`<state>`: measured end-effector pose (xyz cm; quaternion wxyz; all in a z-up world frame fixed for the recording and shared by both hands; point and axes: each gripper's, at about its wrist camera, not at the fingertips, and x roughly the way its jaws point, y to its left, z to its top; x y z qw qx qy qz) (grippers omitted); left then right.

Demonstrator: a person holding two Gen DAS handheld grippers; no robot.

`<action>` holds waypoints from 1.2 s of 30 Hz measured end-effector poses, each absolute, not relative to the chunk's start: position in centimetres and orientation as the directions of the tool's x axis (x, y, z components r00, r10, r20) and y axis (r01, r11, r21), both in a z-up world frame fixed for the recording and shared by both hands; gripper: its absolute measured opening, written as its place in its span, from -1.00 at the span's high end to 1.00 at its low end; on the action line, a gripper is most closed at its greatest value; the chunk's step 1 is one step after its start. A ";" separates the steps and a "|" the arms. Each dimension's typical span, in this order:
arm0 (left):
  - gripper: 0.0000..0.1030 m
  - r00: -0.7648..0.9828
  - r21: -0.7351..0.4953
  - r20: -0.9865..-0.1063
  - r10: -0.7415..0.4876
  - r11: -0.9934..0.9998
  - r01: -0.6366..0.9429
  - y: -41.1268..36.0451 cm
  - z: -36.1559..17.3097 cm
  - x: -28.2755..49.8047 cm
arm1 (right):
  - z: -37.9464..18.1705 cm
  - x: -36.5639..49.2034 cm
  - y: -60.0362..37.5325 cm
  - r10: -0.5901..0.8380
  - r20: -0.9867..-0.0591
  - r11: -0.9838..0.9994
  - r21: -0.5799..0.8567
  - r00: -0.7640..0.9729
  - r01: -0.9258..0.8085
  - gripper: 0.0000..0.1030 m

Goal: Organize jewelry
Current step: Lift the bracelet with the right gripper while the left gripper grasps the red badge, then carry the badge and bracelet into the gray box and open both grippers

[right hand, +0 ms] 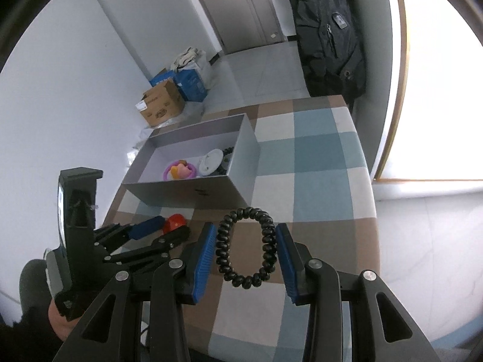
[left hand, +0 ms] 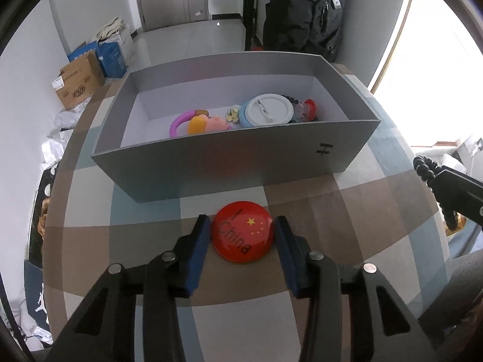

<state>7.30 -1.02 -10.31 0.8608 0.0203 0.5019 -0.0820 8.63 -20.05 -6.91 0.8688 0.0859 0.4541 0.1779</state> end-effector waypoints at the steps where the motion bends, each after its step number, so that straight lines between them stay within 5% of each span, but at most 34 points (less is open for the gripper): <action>1: 0.27 0.483 -0.049 -0.867 -0.122 0.986 0.161 -1.0 -10.3 7.3 | -6.9 8.6 -20.0 0.389 -0.757 0.921 0.311 0.525 -0.234 0.24; 18: 0.27 0.473 -0.084 -0.865 -0.165 0.979 0.187 -0.8 -9.6 6.1 | -6.7 8.7 -18.8 0.410 -0.752 0.912 0.322 0.515 -0.256 0.22; 36: 0.27 0.557 -0.256 -0.770 -0.310 0.951 0.176 1.2 -4.6 7.9 | -5.8 10.9 -16.4 0.449 -0.730 0.893 0.339 0.516 -0.298 0.19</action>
